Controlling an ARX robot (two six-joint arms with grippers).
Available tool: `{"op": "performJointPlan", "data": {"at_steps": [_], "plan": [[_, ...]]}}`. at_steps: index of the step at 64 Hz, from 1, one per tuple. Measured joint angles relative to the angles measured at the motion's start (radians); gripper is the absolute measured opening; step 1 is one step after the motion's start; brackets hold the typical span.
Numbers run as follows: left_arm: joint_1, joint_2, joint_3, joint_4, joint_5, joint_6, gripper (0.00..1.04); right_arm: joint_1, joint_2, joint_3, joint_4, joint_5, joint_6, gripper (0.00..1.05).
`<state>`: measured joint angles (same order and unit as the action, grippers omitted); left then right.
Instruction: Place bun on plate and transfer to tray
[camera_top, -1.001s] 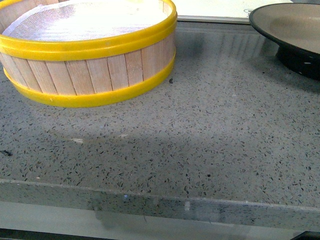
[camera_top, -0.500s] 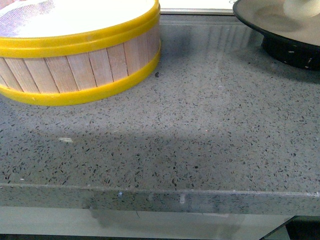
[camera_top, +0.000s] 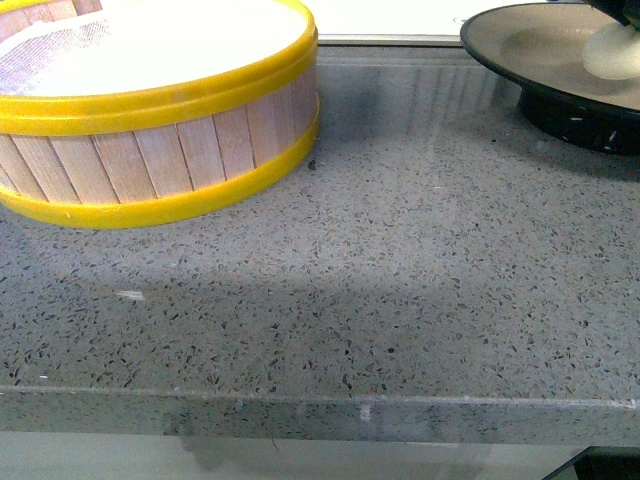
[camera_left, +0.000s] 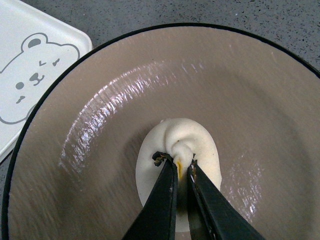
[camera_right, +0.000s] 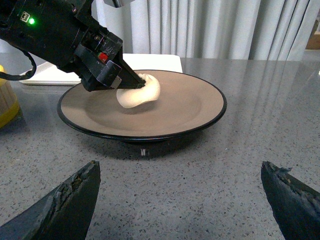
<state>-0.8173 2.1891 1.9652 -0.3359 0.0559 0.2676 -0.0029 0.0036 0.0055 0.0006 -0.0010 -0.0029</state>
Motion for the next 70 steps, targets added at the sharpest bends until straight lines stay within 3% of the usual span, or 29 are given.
{"op": "performJointPlan", "data": {"at_steps": [20,27,39,51,58,70], "plan": [[-0.003,0.000,0.002,-0.018,-0.006,-0.003,0.48,0.000,0.000,0.000,0.000,0.000,0.000,0.96],[-0.003,0.000,0.017,-0.023,-0.008,-0.010,0.71,0.000,0.000,0.000,0.000,0.000,0.000,0.96],[-0.003,-0.002,0.047,-0.031,-0.001,-0.028,0.99,0.000,0.000,0.000,0.000,0.000,0.000,0.96],[0.007,-0.031,0.064,-0.015,0.006,-0.075,0.98,0.000,0.000,0.000,0.000,0.000,0.000,0.96],[0.045,-0.121,0.019,0.062,-0.040,-0.114,0.98,0.000,0.000,0.000,0.000,0.000,0.000,0.96],[0.240,-0.482,-0.275,0.196,-0.161,-0.118,0.98,0.000,0.000,0.000,0.000,0.000,0.000,0.96]]}}
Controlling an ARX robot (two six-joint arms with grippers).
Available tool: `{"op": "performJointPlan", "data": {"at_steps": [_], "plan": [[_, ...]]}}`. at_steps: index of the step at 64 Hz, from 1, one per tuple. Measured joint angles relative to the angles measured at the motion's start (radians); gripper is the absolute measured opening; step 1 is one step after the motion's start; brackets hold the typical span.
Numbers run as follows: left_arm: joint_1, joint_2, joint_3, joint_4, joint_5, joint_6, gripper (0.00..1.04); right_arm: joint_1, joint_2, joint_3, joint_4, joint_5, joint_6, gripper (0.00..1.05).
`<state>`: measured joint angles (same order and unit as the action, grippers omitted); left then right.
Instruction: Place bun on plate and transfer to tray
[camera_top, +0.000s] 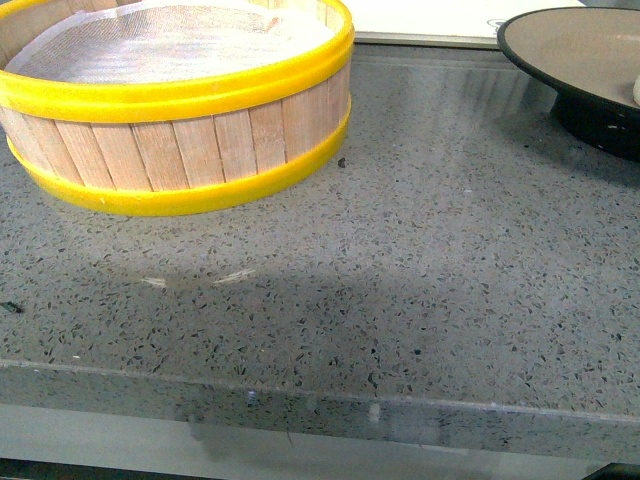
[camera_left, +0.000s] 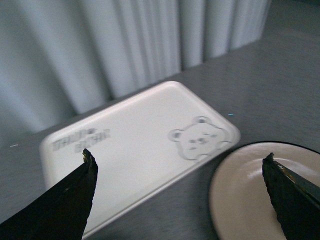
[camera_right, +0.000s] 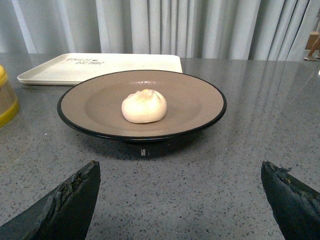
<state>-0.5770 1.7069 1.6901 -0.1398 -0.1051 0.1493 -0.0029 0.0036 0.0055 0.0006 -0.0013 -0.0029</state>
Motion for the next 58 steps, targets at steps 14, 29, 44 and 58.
{"op": "performJointPlan", "data": {"at_steps": [14,29,44,58], "plan": [[0.209,-0.362,-0.375,0.021,0.002,0.037,0.98,0.000,0.000,0.000,0.000,0.000,0.000,0.96],[0.565,-0.798,-0.690,-0.101,0.190,0.058,0.98,0.000,0.000,0.000,0.000,0.000,0.000,0.96],[0.835,-1.011,-0.970,0.119,0.387,-0.076,0.75,0.000,0.000,0.000,0.000,0.000,0.000,0.96],[0.857,-1.225,-1.276,0.212,0.373,-0.136,0.33,0.000,0.000,0.000,0.000,0.000,0.000,0.96]]}}
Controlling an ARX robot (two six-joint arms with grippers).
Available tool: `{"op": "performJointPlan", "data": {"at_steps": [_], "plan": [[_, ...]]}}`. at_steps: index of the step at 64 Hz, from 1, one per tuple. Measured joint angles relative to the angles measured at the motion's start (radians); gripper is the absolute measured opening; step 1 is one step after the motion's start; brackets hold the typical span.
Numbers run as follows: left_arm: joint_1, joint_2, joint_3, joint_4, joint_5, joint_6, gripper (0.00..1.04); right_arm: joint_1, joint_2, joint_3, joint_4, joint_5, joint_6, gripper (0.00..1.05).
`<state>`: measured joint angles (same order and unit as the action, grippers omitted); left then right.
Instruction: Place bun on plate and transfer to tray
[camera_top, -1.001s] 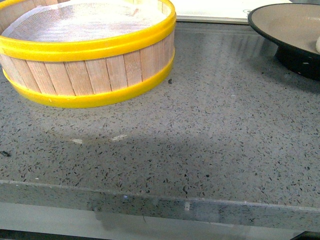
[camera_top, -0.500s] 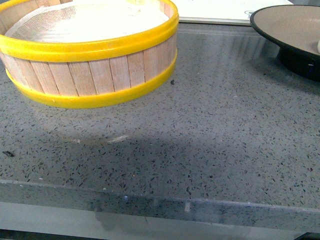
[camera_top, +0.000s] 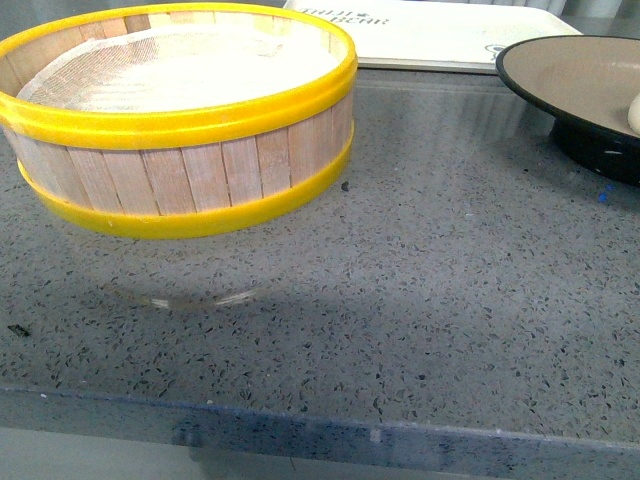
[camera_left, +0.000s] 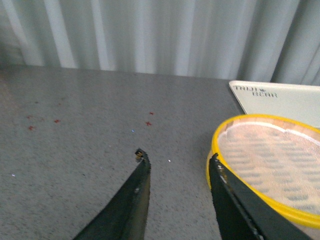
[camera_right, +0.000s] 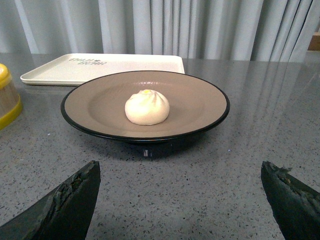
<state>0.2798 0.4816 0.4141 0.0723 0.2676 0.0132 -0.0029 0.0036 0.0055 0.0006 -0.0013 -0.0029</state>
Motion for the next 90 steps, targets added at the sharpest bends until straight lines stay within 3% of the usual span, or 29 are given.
{"op": "performJointPlan", "data": {"at_steps": [11,26,29,36,55,61,90], "plan": [[-0.077,-0.071,-0.116,0.028,-0.070,-0.006,0.04,0.000,0.000,0.000,0.000,0.000,0.000,0.96],[-0.148,-0.153,-0.213,0.050,-0.142,-0.013,0.04,0.000,0.000,0.000,0.000,0.000,0.000,0.96],[-0.210,-0.173,-0.236,0.050,-0.232,-0.014,0.04,0.000,0.000,0.000,0.000,0.000,0.000,0.96],[-0.272,-0.203,-0.266,0.050,-0.263,-0.015,0.04,0.000,0.000,0.000,0.000,0.000,0.000,0.96],[-0.280,-0.278,-0.333,0.050,-0.268,-0.015,0.04,0.000,0.000,0.000,0.000,0.000,0.000,0.96],[-0.280,-0.401,-0.351,-0.075,-0.266,-0.015,0.04,0.000,0.000,0.000,0.000,0.000,0.000,0.96],[-0.280,-0.477,-0.387,-0.074,-0.269,-0.015,0.04,0.000,0.000,0.000,0.000,0.000,0.000,0.96]]}}
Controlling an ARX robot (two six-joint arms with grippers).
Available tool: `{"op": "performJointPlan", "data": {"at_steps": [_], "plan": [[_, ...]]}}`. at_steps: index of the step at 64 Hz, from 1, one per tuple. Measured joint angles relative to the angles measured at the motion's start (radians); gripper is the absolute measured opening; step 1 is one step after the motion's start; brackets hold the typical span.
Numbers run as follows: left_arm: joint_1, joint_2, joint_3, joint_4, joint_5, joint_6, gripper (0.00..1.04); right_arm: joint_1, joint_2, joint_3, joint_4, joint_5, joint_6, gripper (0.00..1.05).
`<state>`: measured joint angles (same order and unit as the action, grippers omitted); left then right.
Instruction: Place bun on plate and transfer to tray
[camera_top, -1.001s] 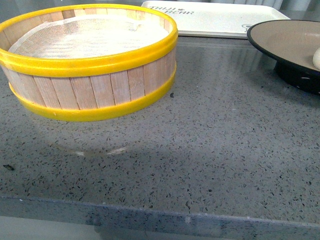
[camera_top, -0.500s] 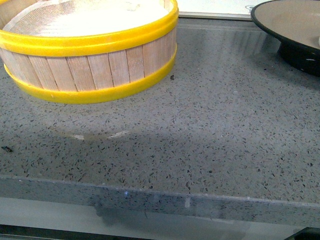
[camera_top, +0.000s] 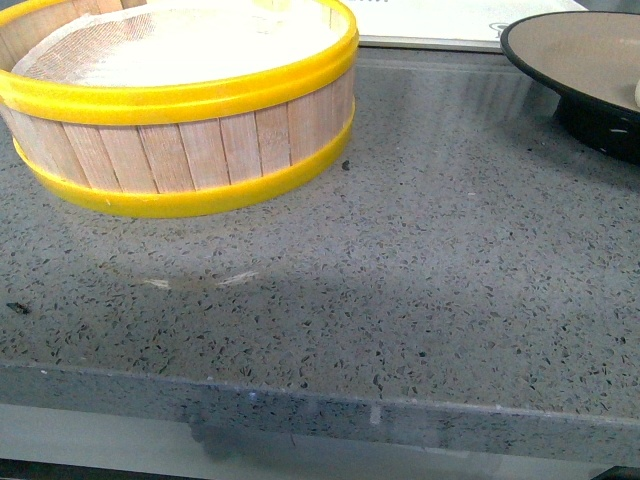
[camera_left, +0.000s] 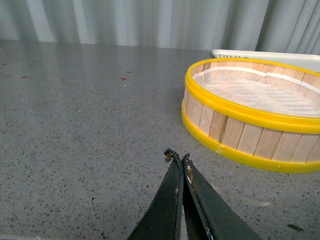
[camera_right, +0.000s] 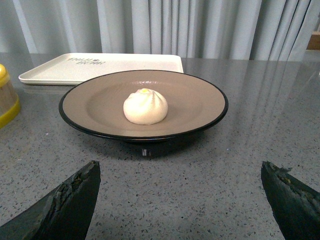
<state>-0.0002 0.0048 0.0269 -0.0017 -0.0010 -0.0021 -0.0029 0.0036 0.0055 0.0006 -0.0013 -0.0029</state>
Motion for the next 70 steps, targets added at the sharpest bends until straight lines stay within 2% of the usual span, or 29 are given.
{"op": "performJointPlan", "data": {"at_steps": [9,18,42,66,68,70], "plan": [[0.000,0.000,0.000,0.000,0.000,0.000,0.04,0.000,0.000,0.000,0.000,0.000,0.000,0.96],[0.000,-0.001,0.000,0.000,0.000,0.000,0.36,0.000,0.000,0.000,0.000,0.000,0.000,0.96],[0.000,-0.001,0.000,0.000,0.000,0.000,0.98,0.000,0.000,0.000,0.000,0.000,0.000,0.96],[0.000,-0.001,0.000,0.000,0.000,0.000,0.98,0.000,0.000,0.000,0.000,0.000,0.000,0.96],[0.000,-0.001,0.000,0.000,0.000,0.000,0.98,0.012,0.004,0.000,0.005,0.034,-0.019,0.96],[0.000,-0.001,0.000,0.000,0.000,0.000,0.98,0.042,0.018,0.000,0.033,0.131,-0.059,0.96]]}}
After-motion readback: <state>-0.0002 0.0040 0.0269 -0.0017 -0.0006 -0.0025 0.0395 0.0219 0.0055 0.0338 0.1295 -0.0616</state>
